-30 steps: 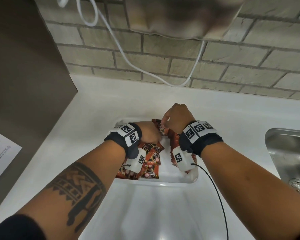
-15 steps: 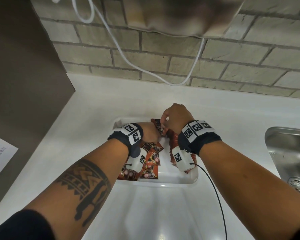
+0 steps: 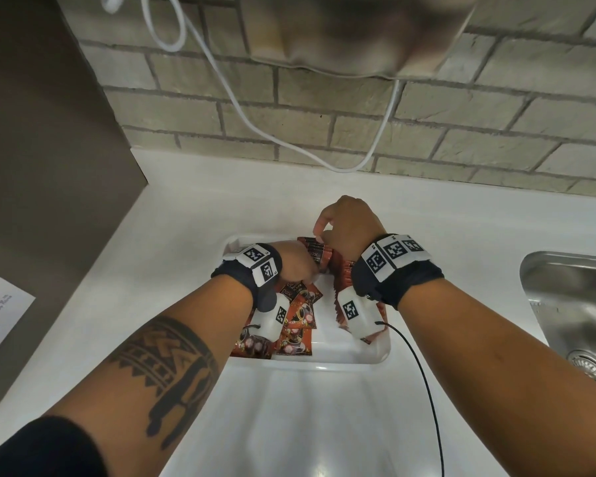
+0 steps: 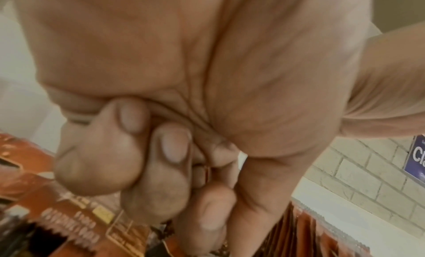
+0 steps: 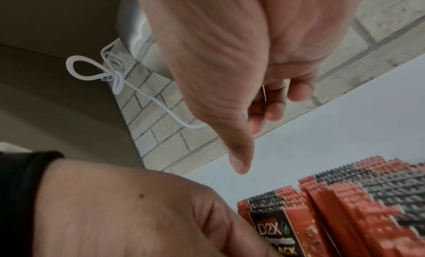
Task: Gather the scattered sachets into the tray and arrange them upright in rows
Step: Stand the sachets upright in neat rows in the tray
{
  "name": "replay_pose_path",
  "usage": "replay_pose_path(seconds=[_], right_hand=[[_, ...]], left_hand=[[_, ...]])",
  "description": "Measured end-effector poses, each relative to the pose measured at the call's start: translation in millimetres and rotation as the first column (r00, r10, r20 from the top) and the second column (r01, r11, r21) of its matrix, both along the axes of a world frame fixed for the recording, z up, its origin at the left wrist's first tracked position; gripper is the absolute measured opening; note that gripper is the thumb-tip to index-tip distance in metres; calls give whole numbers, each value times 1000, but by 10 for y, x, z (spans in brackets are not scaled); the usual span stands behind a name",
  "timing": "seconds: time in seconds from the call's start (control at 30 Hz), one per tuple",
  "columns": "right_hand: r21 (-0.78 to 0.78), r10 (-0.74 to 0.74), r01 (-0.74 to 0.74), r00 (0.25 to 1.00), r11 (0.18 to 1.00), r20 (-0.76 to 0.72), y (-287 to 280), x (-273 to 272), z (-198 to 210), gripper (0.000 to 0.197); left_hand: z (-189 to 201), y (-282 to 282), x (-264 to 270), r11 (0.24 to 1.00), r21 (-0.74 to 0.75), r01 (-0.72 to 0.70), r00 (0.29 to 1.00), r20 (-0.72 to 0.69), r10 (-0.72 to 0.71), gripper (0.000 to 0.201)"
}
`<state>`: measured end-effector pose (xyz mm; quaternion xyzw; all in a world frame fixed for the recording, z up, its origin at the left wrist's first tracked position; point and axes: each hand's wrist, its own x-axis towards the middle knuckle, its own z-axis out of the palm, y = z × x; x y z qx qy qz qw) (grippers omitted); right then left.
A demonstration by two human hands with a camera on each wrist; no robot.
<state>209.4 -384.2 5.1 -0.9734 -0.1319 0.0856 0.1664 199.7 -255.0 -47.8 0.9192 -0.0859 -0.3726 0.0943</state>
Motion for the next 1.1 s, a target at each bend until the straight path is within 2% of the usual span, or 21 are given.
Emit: replay_pose_path(seconds=[0.07, 0.17, 0.3, 0.37, 0.47, 0.6, 0.73, 0.77, 0.83, 0.93, 1.03, 1.1], right_hand=[[-13, -2, 2, 1000, 1000, -3, -5, -5, 18, 23], [-24, -13, 13, 1000, 1000, -21, -33, -18, 25, 22], [-27, -24, 23, 1000, 999, -20, -59, -43, 28, 24], [-36, -34, 33, 999, 999, -24, -68, -56, 38, 25], [-39, -32, 31, 999, 999, -23, -82, -86, 52, 25], [-20, -48, 47, 998, 999, -43, -115, -138, 128, 26], [79, -145, 149, 988, 986, -60, -136, -323, 259, 22], [83, -151, 158, 985, 984, -84, -126, -410, 304, 22], [39, -106, 116, 977, 993, -186, -59, -610, 340, 21], [-46, -54, 42, 946, 998, -320, 98, -938, 177, 26], [-92, -36, 3, 932, 996, -362, 288, -1119, -62, 35], [-90, -110, 82, 916, 993, -386, 413, -1152, -209, 51]], left_hand=[[-11, -6, 14, 1000, -4, 11, 1000, -3, -11, 39], [39, 1, -28, 1000, -22, 1, 1000, -5, -1, 44], [-2, 51, -58, 984, -147, -101, 995, 8, 103, 21], [33, 49, -80, 981, -163, -107, 994, 15, 111, 15], [55, 39, -56, 996, -79, -33, 999, -8, 33, 22], [134, 103, -77, 994, -82, -66, 998, 17, 67, 39], [204, 206, -144, 990, -107, -93, 988, 113, 105, 17], [213, 231, -159, 990, -105, -89, 985, 135, 103, 15], [197, 284, -176, 996, -82, -39, 987, 152, 51, 25], [163, 335, -194, 998, -66, 11, 984, 178, 1, 41], [138, 354, -204, 997, -19, 73, 973, 222, -67, 25], [125, 395, -203, 999, -34, 35, 968, 251, -25, 21]])
